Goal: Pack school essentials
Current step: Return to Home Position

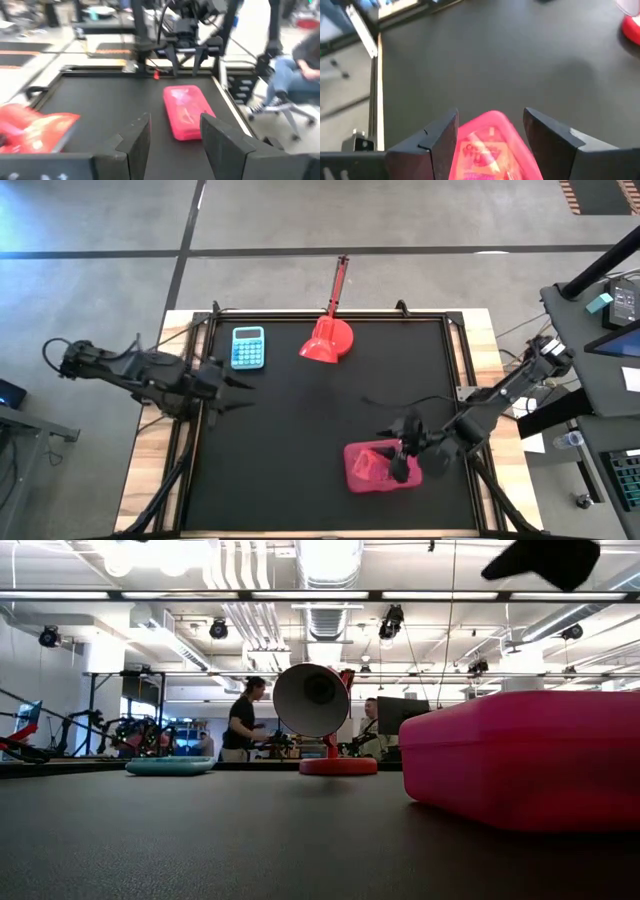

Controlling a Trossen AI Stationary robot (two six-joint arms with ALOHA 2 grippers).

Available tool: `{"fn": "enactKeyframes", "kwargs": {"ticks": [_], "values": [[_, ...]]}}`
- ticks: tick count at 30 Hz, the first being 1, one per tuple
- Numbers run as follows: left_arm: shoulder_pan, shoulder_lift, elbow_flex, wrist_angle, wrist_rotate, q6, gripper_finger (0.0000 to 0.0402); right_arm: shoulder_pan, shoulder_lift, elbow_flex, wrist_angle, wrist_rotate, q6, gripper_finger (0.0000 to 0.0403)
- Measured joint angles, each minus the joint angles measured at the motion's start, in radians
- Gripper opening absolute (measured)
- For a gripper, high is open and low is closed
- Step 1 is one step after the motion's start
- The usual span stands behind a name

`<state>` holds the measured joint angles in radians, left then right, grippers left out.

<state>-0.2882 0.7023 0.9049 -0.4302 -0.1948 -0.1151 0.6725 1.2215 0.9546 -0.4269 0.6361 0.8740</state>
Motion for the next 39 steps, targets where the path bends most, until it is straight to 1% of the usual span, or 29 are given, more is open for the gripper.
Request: {"fn": "enactKeyframes", "kwargs": {"ticks": [3, 6, 9, 11, 14, 18, 21, 23, 25, 29, 36, 39], "values": [[0.000, -0.113, -0.073, 0.005, -0.073, -0.022, 0.0155, -0.019, -0.068, -0.099, 0.078, -0.001, 0.031, 0.0215], [0.000, -0.191, -0.155, 0.005, -0.136, -0.054, 0.0155, -0.037, -0.121, -0.188, 0.144, 0.008, 0.033, 0.0215], [0.000, -0.300, -0.235, 0.010, -0.179, -0.085, 0.0155, -0.054, -0.161, -0.264, 0.186, 0.046, 0.035, 0.0215], [0.000, -0.369, -0.288, 0.024, -0.188, -0.089, 0.0155, -0.069, -0.185, -0.307, 0.212, 0.047, 0.036, 0.0214], [0.000, -0.468, -0.357, 0.029, -0.213, -0.090, 0.0155, -0.093, -0.207, -0.357, 0.224, 0.059, 0.059, 0.0215], [-0.001, -0.589, -0.423, 0.034, -0.289, -0.091, 0.0155, -0.117, -0.227, -0.407, 0.211, 0.081, 0.065, 0.0215], [0.000, -0.668, -0.458, 0.030, -0.294, -0.092, 0.0155, -0.117, -0.224, -0.421, 0.182, 0.066, 0.058, 0.0215], [0.000, -0.677, -0.475, 0.046, -0.301, -0.104, 0.0155, -0.117, -0.213, -0.422, 0.185, 0.064, 0.058, 0.0215], [-0.001, -0.677, -0.482, 0.018, -0.342, -0.110, 0.0155, -0.117, -0.203, -0.423, 0.188, 0.064, 0.058, 0.0215], [0.000, -0.643, -0.486, 0.033, -0.399, -0.064, 0.0155, -0.117, -0.189, -0.423, 0.197, 0.064, 0.059, 0.0215], [0.000, -0.648, -0.483, 0.031, -0.397, -0.036, 0.0155, -0.117, -0.178, -0.426, 0.204, 0.064, 0.059, 0.0215], [0.000, -0.665, -0.484, 0.034, -0.398, -0.035, 0.0155, -0.117, -0.192, -0.452, 0.198, 0.066, 0.058, 0.0215]]}}
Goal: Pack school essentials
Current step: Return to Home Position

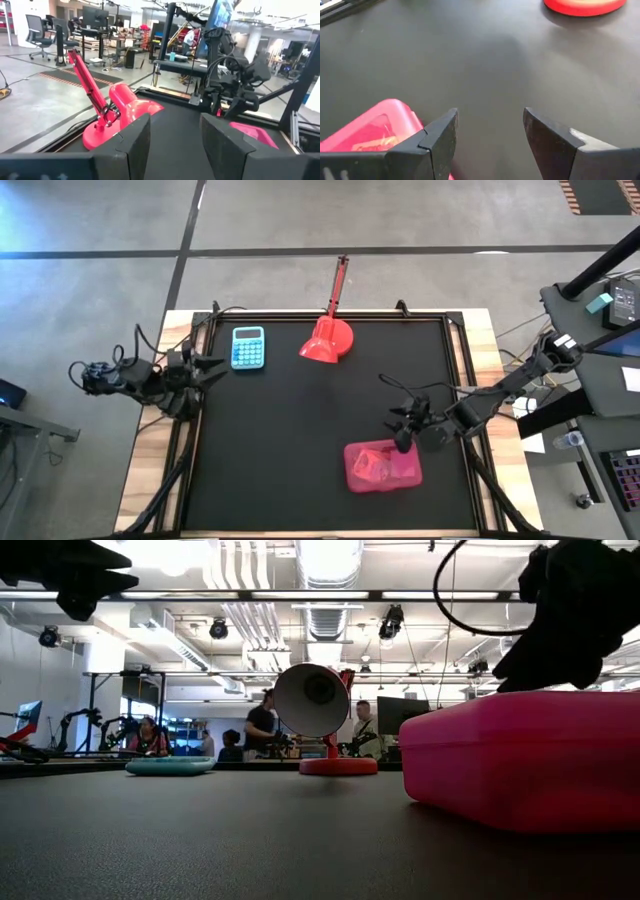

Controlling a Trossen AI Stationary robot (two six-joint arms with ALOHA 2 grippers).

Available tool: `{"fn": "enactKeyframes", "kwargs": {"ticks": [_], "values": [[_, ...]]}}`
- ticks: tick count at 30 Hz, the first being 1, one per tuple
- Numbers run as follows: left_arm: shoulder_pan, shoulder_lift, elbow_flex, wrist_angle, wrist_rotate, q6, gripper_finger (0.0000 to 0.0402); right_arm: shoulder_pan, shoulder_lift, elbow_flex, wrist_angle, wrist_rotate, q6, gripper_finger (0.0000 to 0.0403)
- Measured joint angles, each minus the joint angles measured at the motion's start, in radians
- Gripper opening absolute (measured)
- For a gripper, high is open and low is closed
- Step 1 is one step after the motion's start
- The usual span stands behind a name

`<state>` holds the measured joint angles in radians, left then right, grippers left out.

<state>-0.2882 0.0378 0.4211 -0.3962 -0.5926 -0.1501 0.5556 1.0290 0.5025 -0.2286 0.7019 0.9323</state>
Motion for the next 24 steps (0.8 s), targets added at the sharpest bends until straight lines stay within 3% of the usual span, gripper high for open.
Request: {"fn": "enactKeyframes", "kwargs": {"ticks": [8, 24], "values": [[0.000, -0.011, -0.004, -0.045, 0.003, 0.003, 0.0155, 0.000, -0.101, -0.110, 0.010, 0.002, 0.000, 0.0215], [0.000, -0.012, -0.006, -0.071, -0.011, 0.010, 0.0155, 0.000, -0.457, -0.372, 0.009, 0.002, 0.000, 0.0215]]}}
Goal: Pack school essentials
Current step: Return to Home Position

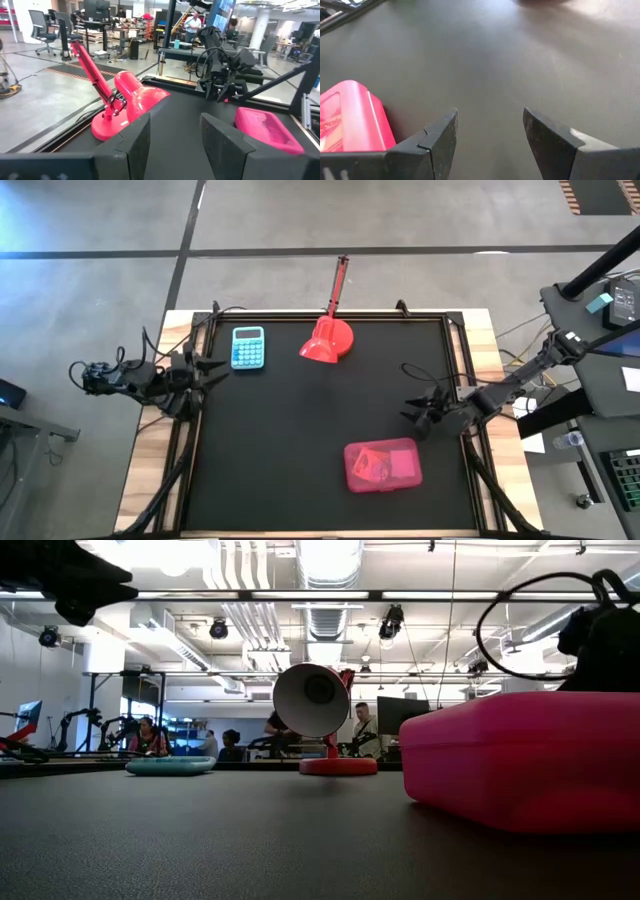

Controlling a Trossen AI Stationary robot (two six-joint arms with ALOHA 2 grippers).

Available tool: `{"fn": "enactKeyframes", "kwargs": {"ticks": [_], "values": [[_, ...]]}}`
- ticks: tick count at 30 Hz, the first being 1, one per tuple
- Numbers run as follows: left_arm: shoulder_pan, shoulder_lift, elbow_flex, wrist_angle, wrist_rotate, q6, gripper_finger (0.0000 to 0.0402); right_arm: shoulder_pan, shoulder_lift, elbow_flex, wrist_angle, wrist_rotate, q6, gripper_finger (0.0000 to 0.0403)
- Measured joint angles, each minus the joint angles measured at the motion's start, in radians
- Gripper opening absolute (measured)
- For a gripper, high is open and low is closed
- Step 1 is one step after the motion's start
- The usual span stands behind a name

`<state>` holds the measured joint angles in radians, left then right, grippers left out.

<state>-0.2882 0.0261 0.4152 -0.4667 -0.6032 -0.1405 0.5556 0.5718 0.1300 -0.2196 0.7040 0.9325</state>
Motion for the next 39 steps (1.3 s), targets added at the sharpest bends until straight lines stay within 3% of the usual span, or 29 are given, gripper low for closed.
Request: {"fn": "enactKeyframes", "kwargs": {"ticks": [11, 24, 39], "values": [[0.000, 0.000, -0.002, 0.002, -0.063, 0.000, 0.0155, 0.000, -0.180, -0.047, 0.045, -0.004, -0.008, 0.0215], [0.000, -0.001, -0.008, 0.002, -0.064, -0.001, 0.0155, 0.000, -0.404, -0.058, 0.087, -0.003, -0.008, 0.0215], [0.000, -0.001, -0.008, 0.004, -0.063, -0.005, 0.0155, 0.000, -0.478, -0.050, 0.069, -0.004, -0.008, 0.0215]]}}
